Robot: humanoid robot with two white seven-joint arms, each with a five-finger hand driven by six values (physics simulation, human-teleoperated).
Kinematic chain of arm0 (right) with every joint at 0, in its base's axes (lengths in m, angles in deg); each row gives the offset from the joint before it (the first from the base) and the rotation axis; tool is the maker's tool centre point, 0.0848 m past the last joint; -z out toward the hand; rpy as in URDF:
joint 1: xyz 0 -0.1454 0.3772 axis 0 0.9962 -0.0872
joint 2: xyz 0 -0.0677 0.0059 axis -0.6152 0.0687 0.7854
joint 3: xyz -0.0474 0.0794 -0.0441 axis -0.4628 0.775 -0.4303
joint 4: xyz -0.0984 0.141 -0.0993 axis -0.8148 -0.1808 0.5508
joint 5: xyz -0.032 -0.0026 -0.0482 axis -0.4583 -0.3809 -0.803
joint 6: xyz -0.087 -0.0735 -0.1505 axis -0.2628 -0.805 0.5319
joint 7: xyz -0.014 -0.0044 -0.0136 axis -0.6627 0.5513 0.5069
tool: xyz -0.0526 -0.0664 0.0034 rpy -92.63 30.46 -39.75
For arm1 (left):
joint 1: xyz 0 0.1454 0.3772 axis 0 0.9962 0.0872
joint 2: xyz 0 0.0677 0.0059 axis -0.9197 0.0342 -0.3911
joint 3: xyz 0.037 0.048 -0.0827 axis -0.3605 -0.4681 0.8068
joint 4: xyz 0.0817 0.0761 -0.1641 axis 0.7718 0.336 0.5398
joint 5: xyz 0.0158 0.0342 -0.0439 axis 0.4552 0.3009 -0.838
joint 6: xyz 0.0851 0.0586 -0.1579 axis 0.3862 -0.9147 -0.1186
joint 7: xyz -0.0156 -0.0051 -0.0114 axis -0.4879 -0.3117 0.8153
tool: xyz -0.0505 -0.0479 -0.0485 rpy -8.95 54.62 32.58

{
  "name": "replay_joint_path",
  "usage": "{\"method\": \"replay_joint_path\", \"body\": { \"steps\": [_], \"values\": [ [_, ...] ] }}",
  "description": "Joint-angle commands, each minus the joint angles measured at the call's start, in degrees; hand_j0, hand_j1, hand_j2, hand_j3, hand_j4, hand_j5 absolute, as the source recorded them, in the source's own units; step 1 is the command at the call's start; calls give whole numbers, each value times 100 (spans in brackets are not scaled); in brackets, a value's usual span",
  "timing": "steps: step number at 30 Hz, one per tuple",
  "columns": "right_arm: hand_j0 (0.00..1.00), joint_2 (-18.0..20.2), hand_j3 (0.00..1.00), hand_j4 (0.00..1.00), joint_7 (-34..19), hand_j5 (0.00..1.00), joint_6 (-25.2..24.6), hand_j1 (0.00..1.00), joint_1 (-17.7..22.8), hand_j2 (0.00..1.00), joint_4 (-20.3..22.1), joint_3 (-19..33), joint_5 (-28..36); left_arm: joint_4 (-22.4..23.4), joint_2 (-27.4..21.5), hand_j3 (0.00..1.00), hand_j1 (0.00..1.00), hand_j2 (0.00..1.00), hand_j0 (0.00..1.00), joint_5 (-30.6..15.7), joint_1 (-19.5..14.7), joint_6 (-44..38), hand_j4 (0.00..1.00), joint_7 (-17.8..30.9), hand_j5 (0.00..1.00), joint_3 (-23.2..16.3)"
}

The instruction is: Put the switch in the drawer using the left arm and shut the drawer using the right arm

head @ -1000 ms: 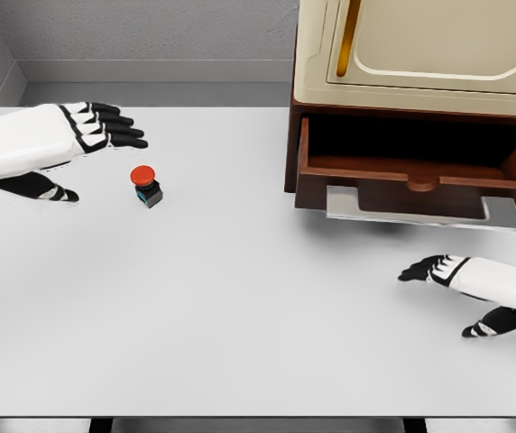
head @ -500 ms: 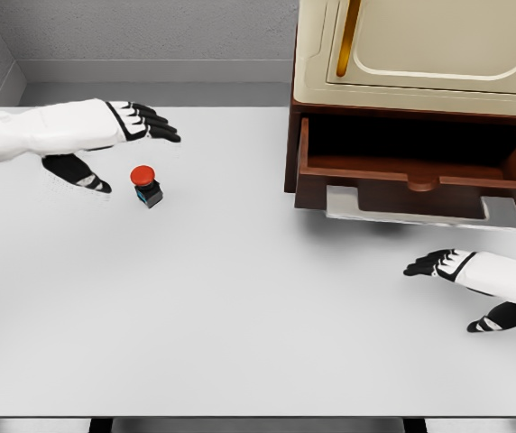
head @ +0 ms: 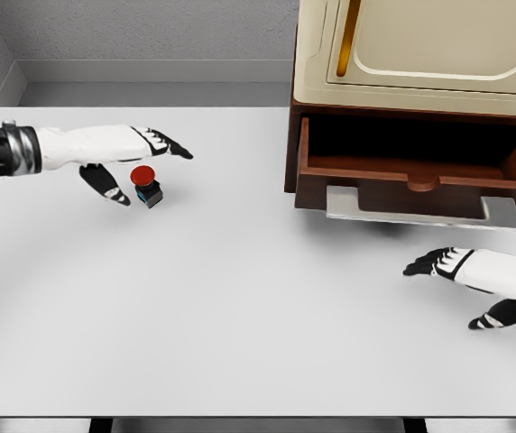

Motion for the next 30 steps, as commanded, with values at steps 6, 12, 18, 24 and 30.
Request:
{"method": "replay_joint_path", "body": {
  "steps": [6, 12, 18, 24, 30],
  "values": [
    [99, -8, 99, 99, -20, 99, -11, 99, -70, 99, 2, 0, 38, 102, 77, 100, 100, 100, 100, 40, -26, -15, 100, -2, 100, -58],
    [99, -8, 99, 99, -20, 99, -11, 99, -114, 99, 2, 0, 38, 383, 165, 100, 100, 100, 100, 303, -141, -15, 100, -2, 100, -111],
    [99, -17, 99, 99, -20, 99, -11, 99, -114, 99, 2, 0, 38, 919, 402, 100, 100, 100, 100, 382, -325, -15, 100, -2, 100, -348],
    [99, -17, 99, 99, -11, 99, -11, 99, -185, 99, 2, 0, 38, 1051, 631, 100, 100, 100, 100, 479, -334, -15, 100, -2, 100, -348],
    [99, -26, 99, 99, -20, 99, -11, 99, -167, 99, -6, -9, 38, 1042, 578, 94, 94, 94, 94, 453, -316, -43, 94, -2, 94, -331]
  ]
}}
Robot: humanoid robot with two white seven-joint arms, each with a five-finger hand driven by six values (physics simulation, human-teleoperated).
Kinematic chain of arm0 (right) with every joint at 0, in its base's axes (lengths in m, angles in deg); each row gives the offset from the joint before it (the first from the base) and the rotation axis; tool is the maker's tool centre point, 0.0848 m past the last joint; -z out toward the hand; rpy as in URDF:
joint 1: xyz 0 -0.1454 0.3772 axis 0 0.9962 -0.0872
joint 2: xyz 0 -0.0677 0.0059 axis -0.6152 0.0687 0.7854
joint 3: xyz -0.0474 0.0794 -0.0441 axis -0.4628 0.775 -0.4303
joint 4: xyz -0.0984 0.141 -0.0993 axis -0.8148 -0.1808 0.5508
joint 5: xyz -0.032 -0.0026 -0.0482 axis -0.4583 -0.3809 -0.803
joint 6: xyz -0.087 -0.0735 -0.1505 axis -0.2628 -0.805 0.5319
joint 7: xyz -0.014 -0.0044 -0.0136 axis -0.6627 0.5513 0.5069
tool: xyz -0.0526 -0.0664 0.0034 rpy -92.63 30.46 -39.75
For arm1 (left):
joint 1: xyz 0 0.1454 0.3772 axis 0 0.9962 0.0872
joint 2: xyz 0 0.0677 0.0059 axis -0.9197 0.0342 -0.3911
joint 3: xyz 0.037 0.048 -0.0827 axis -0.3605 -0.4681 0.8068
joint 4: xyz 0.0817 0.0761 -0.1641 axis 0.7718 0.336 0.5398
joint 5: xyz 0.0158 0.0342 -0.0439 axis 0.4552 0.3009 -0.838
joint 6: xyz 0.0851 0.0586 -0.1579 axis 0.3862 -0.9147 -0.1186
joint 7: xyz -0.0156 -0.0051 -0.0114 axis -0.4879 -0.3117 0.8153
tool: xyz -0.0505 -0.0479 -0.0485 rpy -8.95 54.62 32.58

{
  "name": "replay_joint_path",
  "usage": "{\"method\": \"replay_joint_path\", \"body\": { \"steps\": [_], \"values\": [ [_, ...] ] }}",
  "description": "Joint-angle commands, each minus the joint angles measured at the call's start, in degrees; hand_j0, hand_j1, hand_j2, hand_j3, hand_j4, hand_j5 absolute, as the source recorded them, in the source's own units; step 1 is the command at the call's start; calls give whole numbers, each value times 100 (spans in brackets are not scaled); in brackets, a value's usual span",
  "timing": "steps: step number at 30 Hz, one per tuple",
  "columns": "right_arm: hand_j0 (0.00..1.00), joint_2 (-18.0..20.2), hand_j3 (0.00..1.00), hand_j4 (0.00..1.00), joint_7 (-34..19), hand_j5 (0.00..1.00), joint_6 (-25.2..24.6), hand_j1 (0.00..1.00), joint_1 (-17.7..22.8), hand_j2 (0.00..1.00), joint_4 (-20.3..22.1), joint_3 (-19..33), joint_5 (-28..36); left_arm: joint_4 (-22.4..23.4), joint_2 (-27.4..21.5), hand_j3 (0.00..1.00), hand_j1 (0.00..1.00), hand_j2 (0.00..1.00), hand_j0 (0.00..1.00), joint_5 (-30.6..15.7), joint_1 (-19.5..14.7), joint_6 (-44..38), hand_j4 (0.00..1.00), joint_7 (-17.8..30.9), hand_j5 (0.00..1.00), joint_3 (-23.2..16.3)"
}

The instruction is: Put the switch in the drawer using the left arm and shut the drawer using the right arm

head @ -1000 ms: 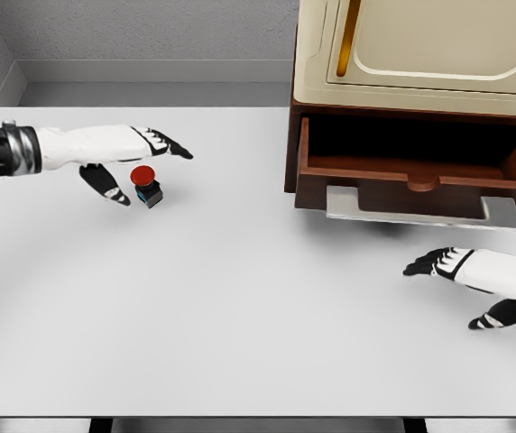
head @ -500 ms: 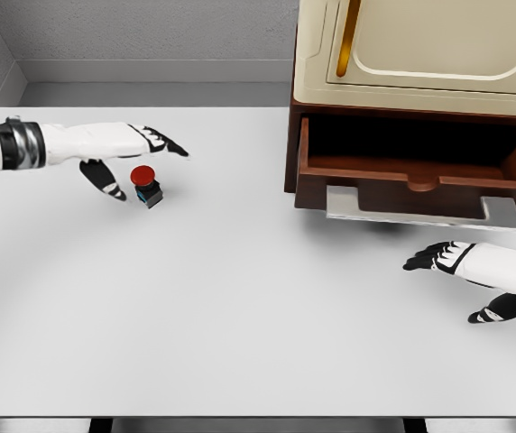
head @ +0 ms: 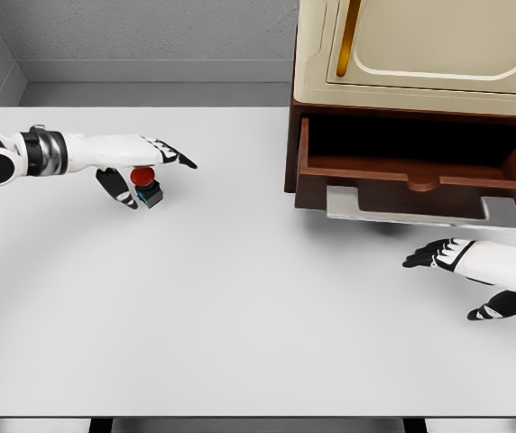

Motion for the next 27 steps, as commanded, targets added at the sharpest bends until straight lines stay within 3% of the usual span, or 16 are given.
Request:
{"method": "replay_joint_path", "body": {
  "steps": [1, 4, 6, 11, 15, 18, 21, 25, 27],
  "values": [
    [99, 16, 99, 99, 0, 99, -13, 99, -9, 99, 7, -3, 41, 7, -27, 94, 94, 94, 94, -40, 0, -49, 94, -2, 94, 13],
    [99, 8, 99, 99, 0, 99, -13, 99, 0, 99, -2, -3, 41, 16, -45, 94, 94, 94, 94, -58, 0, -172, 94, -2, 94, 13],
    [99, 16, 99, 99, 0, 99, -13, 99, 0, 99, -2, -3, 41, 16, -80, 80, 80, 80, 80, -75, 0, -189, 80, -2, 80, 13],
    [99, 7, 99, 99, -88, 99, -13, 99, 35, 99, -2, -12, 41, 60, -88, 74, 74, 74, 74, -31, 0, -233, 74, -2, 74, -4],
    [99, 7, 99, 99, -106, 99, -13, 99, 53, 99, -2, -12, 41, 51, -88, 54, 54, 54, 54, -49, 26, -225, 54, -2, 54, -13],
    [99, 7, 99, 99, -115, 99, -13, 99, 53, 99, -2, -12, 32, 42, -88, 52, 52, 52, 52, -40, 53, -225, 52, -2, 52, -22],
    [99, 16, 99, 99, -123, 99, -13, 99, 26, 99, -2, -12, 32, 7, -88, 37, 37, 37, 37, -75, 62, -189, 37, -2, 37, -13],
    [100, 69, 100, 100, -185, 100, -13, 100, 26, 100, -2, -12, 32, -63, -88, 37, 37, 37, 37, -110, 62, -172, 37, -2, 37, 4],
    [100, 69, 100, 100, -194, 100, -13, 100, 18, 100, -2, -12, 32, -362, -141, 36, 36, 36, 36, -312, 62, -137, 36, -2, 36, 39]
  ]
}}
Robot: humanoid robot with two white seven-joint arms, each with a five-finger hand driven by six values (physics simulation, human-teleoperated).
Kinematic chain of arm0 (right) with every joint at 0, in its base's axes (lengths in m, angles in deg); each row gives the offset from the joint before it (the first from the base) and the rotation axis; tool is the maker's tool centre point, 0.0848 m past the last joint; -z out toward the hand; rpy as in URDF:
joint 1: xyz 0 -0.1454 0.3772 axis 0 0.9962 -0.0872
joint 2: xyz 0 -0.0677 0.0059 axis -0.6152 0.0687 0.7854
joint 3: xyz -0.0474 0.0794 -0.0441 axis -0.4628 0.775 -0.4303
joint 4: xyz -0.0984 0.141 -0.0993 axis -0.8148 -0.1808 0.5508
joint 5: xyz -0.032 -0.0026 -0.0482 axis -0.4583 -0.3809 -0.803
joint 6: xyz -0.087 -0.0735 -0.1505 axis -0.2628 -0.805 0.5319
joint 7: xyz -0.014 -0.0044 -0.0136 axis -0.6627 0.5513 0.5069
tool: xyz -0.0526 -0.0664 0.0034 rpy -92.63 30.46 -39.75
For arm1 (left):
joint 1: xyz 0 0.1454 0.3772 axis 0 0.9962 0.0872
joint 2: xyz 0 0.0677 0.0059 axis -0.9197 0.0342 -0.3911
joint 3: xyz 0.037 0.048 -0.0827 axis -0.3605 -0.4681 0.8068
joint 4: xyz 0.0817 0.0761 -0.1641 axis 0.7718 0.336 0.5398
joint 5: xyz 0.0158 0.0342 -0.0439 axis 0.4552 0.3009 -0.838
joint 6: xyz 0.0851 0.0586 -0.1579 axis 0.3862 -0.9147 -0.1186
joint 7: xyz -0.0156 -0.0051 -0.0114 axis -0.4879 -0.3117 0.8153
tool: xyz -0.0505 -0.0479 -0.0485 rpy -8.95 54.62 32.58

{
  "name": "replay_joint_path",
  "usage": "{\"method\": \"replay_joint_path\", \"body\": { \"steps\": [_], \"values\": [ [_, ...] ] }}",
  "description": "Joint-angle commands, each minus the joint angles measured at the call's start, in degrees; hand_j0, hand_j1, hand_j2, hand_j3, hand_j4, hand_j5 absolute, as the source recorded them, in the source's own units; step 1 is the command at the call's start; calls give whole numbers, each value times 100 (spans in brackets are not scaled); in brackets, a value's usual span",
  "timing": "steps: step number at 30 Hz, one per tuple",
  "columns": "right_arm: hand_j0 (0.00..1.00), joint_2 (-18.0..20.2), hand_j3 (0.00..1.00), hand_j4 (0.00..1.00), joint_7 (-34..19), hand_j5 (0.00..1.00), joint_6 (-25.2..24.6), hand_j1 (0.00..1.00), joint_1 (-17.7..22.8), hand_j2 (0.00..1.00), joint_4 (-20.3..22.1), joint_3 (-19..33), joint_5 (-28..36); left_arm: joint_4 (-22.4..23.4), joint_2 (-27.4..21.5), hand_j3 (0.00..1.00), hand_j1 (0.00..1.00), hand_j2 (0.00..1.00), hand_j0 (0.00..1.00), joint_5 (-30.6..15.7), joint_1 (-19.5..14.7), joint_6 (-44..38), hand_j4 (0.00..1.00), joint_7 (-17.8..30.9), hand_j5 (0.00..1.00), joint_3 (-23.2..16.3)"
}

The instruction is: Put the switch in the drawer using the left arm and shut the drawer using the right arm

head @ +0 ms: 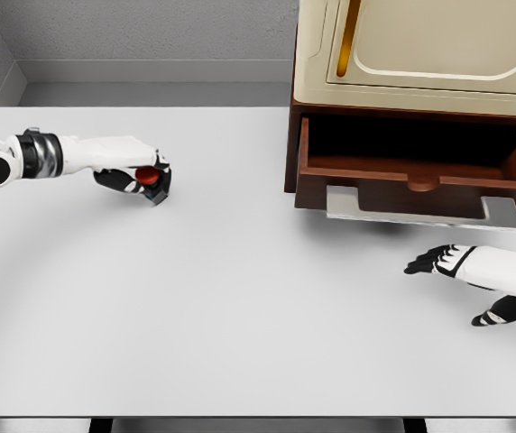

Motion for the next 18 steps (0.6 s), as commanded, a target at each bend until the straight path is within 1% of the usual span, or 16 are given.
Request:
{"method": "replay_joint_path", "body": {
  "steps": [1, 4, 6, 7, 9, 11, 13, 14, 16, 17, 18],
  "values": [
    [100, 1, 100, 100, -18, 100, -13, 100, 0, 100, 2, 0, 40, -435, -155, 36, 36, 36, 36, -388, 0, 130, 36, -4, 36, 61],
    [100, 28, 100, 100, -18, 100, -13, 100, 26, 100, 2, 9, 40, -795, -252, 36, 36, 36, 36, -731, -9, 133, 36, -4, 36, 96],
    [100, 19, 100, 100, -18, 100, -13, 100, 44, 100, 2, 9, 40, -1059, -261, 36, 36, 36, 36, -1144, 9, 133, 36, -4, 36, 96],
    [100, 19, 100, 100, -18, 100, -13, 100, 53, 100, 2, 0, 40, -1156, -349, 35, 35, 35, 35, -1381, 9, 133, 35, -4, 35, 114],
    [100, 36, 100, 100, -9, 100, -13, 100, 70, 100, 2, 0, 40, -1516, -454, 35, 35, 35, 35, -1830, 44, 133, 35, -4, 35, 184],
    [100, 89, 100, 100, 0, 100, -13, 100, 79, 100, 11, 0, 40, -1701, -560, 34, 34, 34, 34, -2111, 61, 133, 34, -4, 34, 333],
    [100, 89, 100, 100, -9, 100, -13, 100, 79, 100, 11, 0, 40, -1850, -551, 33, 33, 33, 33, -2366, 88, 133, 33, -4, 33, 351],
    [100, 98, 100, 100, 0, 100, -13, 100, 79, 100, 11, 0, 40, -1938, -551, 33, 33, 33, 33, -2454, 88, 133, 33, -119, 33, 351],
    [100, 89, 100, 100, -9, 100, -13, 100, 70, 100, 11, 0, 40, -2000, -542, 33, 33, 33, 33, -2805, 88, 133, 33, -304, 33, 351],
    [100, 98, 100, 100, -9, 100, -13, 100, 70, 100, 11, 0, 40, -2114, -542, 33, 33, 33, 33, -2849, 88, 133, 33, -436, 33, 351],
    [100, 98, 100, 100, -9, 100, -13, 100, 70, 100, 11, 0, 32, -2254, -533, 32, 32, 32, 32, -3025, 105, 133, 32, -743, 32, 360]
  ]
}}
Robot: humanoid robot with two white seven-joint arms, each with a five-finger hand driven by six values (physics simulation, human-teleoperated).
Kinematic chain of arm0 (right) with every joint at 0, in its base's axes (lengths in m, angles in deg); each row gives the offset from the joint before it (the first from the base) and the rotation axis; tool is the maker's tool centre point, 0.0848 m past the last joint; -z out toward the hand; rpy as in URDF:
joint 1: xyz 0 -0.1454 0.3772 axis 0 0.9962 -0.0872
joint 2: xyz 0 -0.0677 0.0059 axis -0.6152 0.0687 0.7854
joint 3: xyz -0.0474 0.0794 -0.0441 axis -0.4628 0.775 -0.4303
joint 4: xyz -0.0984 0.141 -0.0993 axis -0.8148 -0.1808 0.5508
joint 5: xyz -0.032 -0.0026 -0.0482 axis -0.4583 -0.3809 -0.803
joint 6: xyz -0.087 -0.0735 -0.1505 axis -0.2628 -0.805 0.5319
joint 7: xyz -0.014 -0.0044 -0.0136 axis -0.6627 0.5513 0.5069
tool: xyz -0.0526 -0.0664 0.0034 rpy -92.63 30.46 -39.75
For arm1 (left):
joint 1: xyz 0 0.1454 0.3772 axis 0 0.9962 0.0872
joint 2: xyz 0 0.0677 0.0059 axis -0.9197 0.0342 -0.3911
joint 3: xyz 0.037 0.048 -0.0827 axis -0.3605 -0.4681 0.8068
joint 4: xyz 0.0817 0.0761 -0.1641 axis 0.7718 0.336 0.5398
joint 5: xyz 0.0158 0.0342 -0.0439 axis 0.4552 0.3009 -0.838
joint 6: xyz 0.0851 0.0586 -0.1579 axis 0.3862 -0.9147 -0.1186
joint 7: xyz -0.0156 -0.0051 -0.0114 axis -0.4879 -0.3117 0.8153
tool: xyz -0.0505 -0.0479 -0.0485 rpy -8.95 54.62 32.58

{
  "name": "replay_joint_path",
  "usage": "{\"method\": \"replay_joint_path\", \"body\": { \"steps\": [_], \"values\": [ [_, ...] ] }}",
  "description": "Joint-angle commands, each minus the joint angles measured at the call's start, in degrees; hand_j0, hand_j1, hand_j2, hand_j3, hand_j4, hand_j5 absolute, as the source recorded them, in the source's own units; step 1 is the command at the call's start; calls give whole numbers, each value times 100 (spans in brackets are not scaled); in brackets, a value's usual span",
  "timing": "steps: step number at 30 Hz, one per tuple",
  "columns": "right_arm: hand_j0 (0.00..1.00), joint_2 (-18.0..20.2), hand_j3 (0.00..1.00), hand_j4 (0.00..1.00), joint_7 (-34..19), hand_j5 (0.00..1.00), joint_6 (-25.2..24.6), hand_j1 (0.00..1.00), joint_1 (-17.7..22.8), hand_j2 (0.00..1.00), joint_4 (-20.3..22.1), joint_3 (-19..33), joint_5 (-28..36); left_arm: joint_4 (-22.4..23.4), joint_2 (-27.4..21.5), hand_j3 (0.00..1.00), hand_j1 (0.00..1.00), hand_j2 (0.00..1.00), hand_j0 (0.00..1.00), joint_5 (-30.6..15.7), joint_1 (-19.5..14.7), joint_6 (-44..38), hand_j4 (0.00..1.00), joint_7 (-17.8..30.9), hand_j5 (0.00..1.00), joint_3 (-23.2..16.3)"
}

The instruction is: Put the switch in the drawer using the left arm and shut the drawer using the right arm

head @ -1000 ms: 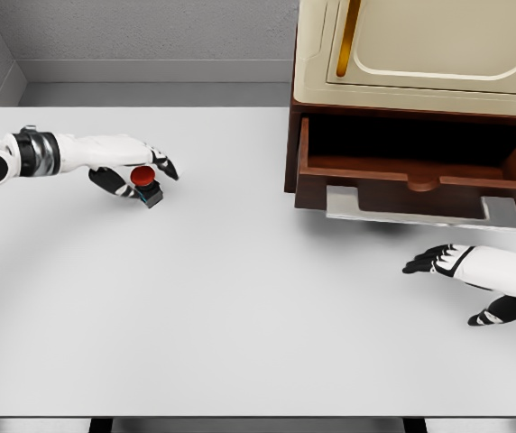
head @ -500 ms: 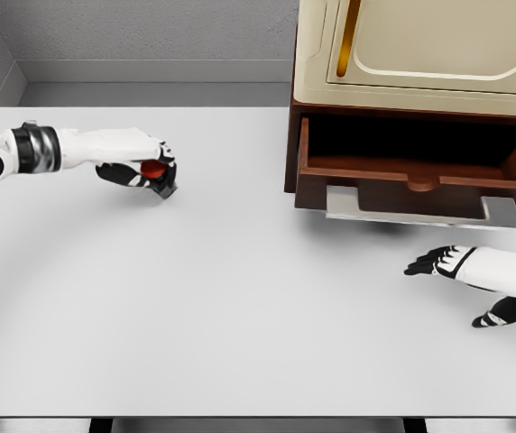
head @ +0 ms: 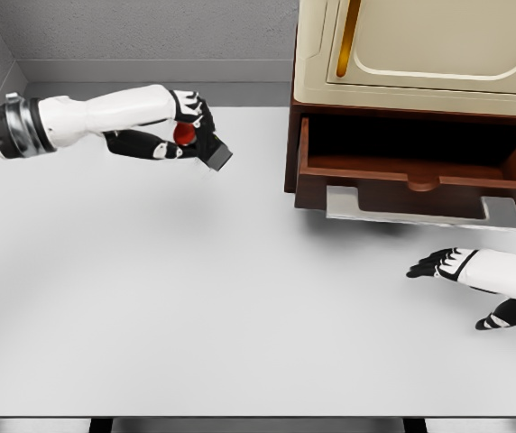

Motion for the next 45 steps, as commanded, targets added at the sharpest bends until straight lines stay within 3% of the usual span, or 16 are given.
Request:
{"method": "replay_joint_path", "body": {
  "steps": [1, 4, 13, 24, 33, 35, 37, 43, 45],
  "values": [
    [100, 16, 100, 100, 1, 100, -13, 100, 0, 100, 2, 0, 44, -325, 16, 32, 32, 32, 32, -461, 0, -28, 32, -664, 32, 28],
    [100, 7, 100, 100, 1, 100, -13, 100, 0, 100, 2, 9, 35, -650, 52, 30, 30, 30, 30, -645, 114, -28, 30, -1113, 30, 46],
    [100, 16, 100, 100, -8, 100, -13, 100, 9, 100, 2, 9, 44, -1485, 544, 27, 27, 27, 27, -891, 545, -28, 27, -1139, 27, 160],
    [100, 24, 100, 100, -26, 100, -13, 100, 9, 100, -6, 9, 35, -1424, 2082, 23, 23, 23, 23, -865, 642, -28, 23, -1139, 23, 90],
    [100, 24, 100, 100, -26, 100, -13, 100, 9, 100, 2, 9, 44, -211, 3180, 23, 23, 23, 23, -760, 659, -28, 23, -1131, 23, 90],
    [100, 24, 100, 100, -52, 100, -13, 100, 9, 100, -6, 0, 44, 61, 3435, 23, 23, 23, 23, -514, 650, -28, 23, -1131, 23, 116],
    [100, 24, 100, 100, -61, 100, -13, 100, 9, 100, -6, 9, 35, 185, 3558, 23, 23, 23, 23, -267, 642, -28, 23, -1131, 23, 151],
    [100, 16, 100, 100, -61, 100, -13, 100, 9, 100, -6, 0, 44, 993, 3883, 23, 23, 23, 23, -65, 598, -28, 23, -1131, 23, 195],
    [100, 7, 100, 100, -61, 100, -13, 100, 9, 100, -6, 9, 35, 1055, 3928, 23, 23, 23, 23, -48, 580, -28, 23, -1131, 23, 257]
  ]
}}
